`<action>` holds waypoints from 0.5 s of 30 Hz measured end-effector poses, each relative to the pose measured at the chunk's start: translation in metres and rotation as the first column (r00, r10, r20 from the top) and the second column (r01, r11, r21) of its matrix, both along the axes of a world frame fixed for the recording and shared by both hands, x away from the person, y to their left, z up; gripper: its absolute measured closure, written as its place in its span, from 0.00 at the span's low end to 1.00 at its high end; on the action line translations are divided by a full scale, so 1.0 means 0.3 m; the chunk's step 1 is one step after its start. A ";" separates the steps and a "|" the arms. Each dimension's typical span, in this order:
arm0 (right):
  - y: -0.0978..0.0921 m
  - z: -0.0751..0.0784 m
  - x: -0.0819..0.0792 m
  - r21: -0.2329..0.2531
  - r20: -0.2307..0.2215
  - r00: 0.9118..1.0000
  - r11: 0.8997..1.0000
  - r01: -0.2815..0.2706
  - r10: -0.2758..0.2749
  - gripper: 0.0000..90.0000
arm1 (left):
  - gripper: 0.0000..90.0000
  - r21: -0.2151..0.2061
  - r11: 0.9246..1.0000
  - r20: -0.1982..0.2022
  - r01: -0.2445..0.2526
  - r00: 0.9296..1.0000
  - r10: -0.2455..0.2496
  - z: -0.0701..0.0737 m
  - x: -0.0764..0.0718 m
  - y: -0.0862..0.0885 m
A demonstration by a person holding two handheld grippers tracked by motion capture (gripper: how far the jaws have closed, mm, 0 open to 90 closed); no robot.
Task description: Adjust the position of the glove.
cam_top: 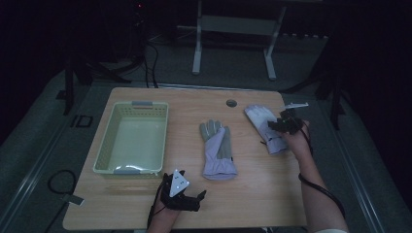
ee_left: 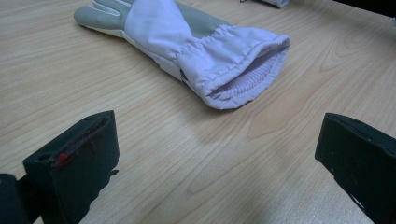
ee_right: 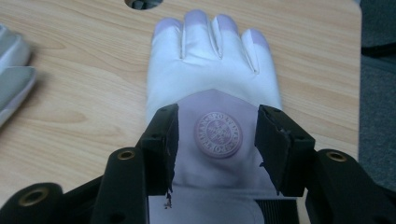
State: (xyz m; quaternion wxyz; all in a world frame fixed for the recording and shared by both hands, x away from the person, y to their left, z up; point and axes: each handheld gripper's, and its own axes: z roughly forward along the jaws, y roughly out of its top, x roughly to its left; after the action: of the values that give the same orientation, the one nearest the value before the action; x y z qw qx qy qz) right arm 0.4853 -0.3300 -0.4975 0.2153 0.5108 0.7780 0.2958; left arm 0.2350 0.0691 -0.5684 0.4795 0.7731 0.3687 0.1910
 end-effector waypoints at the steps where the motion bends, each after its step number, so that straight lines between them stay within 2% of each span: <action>1: 0.000 -0.010 0.007 -0.005 -0.007 1.000 1.000 0.003 -0.003 0.54 | 0.00 -0.001 1.000 0.000 0.000 1.000 0.000 0.000 0.000 0.001; 5: 0.001 -0.053 0.026 -0.008 -0.042 0.999 1.000 -0.011 0.011 0.52 | 0.00 -0.001 1.000 -0.001 -0.001 1.000 0.001 0.000 0.000 0.000; 7: 0.001 -0.081 0.036 -0.025 -0.070 0.998 1.000 0.000 -0.001 0.51 | 0.00 0.000 1.000 -0.001 0.000 1.000 0.000 0.000 0.000 0.000; 8: -0.003 -0.093 0.040 -0.012 -0.083 0.997 1.000 0.007 -0.008 0.50 | 0.00 -0.001 1.000 0.000 0.000 1.000 0.000 0.000 0.000 0.000; 10: -0.006 -0.107 0.042 0.012 -0.092 0.996 1.000 0.015 -0.014 0.57 | 0.00 -0.001 1.000 0.000 0.001 1.000 -0.001 0.000 0.000 -0.001; 11: -0.006 -0.114 0.040 0.018 -0.082 0.997 1.000 0.006 -0.004 0.60 | 0.00 -0.001 1.000 0.000 0.001 1.000 -0.001 0.000 0.000 -0.001; 15: -0.005 -0.117 0.035 0.030 -0.078 0.997 1.000 -0.010 0.012 0.68 | 0.00 -0.001 1.000 0.002 0.001 1.000 -0.001 0.000 -0.001 -0.002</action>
State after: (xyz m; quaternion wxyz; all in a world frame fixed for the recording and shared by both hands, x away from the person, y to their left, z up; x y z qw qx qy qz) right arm 0.4957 -0.3316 -0.5326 0.1753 0.5207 0.7843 0.2881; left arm 0.2348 0.0686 -0.5685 0.4805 0.7727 0.3680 0.1913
